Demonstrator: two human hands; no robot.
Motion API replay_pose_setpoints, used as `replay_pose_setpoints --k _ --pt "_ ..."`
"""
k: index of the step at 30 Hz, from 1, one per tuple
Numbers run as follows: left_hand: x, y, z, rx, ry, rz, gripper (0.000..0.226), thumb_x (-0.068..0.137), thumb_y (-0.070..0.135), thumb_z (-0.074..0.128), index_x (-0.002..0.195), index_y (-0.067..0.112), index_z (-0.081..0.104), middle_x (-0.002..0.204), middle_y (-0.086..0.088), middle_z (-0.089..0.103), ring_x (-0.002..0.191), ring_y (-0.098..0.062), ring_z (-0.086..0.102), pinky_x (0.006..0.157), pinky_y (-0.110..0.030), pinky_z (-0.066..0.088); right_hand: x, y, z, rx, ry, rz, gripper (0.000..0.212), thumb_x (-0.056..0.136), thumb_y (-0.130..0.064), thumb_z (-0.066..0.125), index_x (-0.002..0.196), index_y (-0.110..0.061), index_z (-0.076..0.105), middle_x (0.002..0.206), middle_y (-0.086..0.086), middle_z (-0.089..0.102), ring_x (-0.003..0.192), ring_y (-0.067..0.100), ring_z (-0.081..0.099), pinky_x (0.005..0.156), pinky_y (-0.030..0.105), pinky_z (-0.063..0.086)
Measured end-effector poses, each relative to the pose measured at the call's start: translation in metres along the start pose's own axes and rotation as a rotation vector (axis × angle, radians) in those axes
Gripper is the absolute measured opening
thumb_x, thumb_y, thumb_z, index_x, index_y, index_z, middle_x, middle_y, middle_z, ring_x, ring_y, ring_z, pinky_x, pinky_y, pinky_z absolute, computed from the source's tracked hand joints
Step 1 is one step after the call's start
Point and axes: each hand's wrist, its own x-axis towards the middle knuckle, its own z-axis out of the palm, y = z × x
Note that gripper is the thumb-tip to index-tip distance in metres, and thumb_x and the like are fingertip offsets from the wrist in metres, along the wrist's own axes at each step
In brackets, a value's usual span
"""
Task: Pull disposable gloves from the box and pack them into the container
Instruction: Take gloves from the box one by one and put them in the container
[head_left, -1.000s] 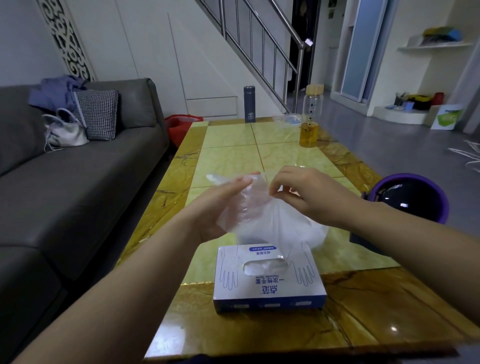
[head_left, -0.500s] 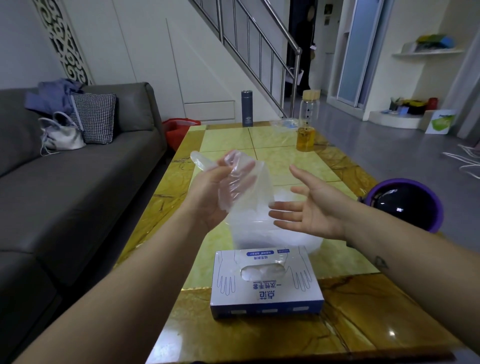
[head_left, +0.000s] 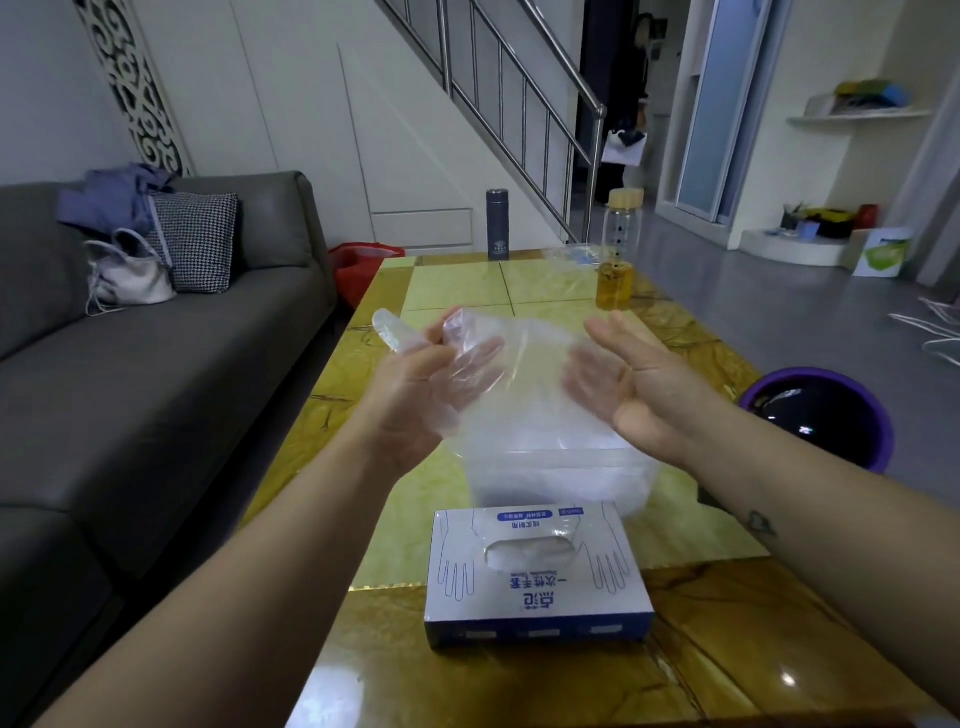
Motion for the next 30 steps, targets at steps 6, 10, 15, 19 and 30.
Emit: replay_pose_setpoints --k 6,10,15,19,30 --pt "-0.004 -0.006 -0.014 0.157 0.082 0.002 0.048 0.09 -0.012 0.039 0.132 0.009 0.049 0.135 -0.013 0.049 0.092 -0.022 0.071 0.081 -0.036 0.058 -0.003 0.008 -0.009 -0.283 -0.099 -0.034 0.091 0.065 -0.038 0.069 0.146 -0.032 0.027 0.102 0.009 0.068 0.087 0.022 0.066 0.075 0.033 0.055" --pt "-0.002 -0.005 -0.022 0.317 0.054 -0.01 0.061 0.081 0.0 0.06 0.138 0.016 0.046 0.129 -0.007 0.058 0.105 -0.023 0.065 0.086 -0.038 0.055 0.004 0.004 -0.006 -0.379 -0.078 -0.162 0.06 0.075 -0.009 0.071 0.13 -0.022 0.05 0.1 0.008 0.067 0.085 0.019 0.064 0.082 0.03 0.056" --pt "-0.003 0.013 -0.022 0.339 0.01 -0.077 0.051 0.07 0.03 0.07 0.12 0.026 0.063 0.118 0.001 0.064 0.099 -0.016 0.067 0.078 -0.032 0.057 0.005 -0.015 -0.004 -0.612 -0.17 -0.251 0.047 0.083 0.01 0.061 0.122 -0.018 0.06 0.124 -0.001 0.059 0.094 0.01 0.063 0.078 0.022 0.057" --pt "0.002 0.037 -0.036 0.31 0.016 -0.12 0.056 0.08 0.058 0.049 0.119 0.021 0.065 0.118 0.007 0.065 0.104 -0.011 0.064 0.083 -0.033 0.055 0.002 -0.035 -0.011 -0.805 -0.293 -0.261 0.066 0.082 0.007 0.064 0.138 -0.022 0.047 0.136 -0.013 0.051 0.082 -0.001 0.06 0.072 0.016 0.052" --pt "0.023 -0.004 -0.012 2.072 -0.141 0.742 0.027 0.093 0.038 0.052 0.118 0.039 0.062 0.131 0.016 0.053 0.129 -0.014 0.04 0.113 -0.039 0.015 0.044 0.002 -0.04 -1.322 -0.106 -0.142 0.08 0.085 -0.007 0.066 0.151 -0.026 0.024 0.151 0.001 0.035 0.066 0.003 0.065 0.063 0.016 0.051"
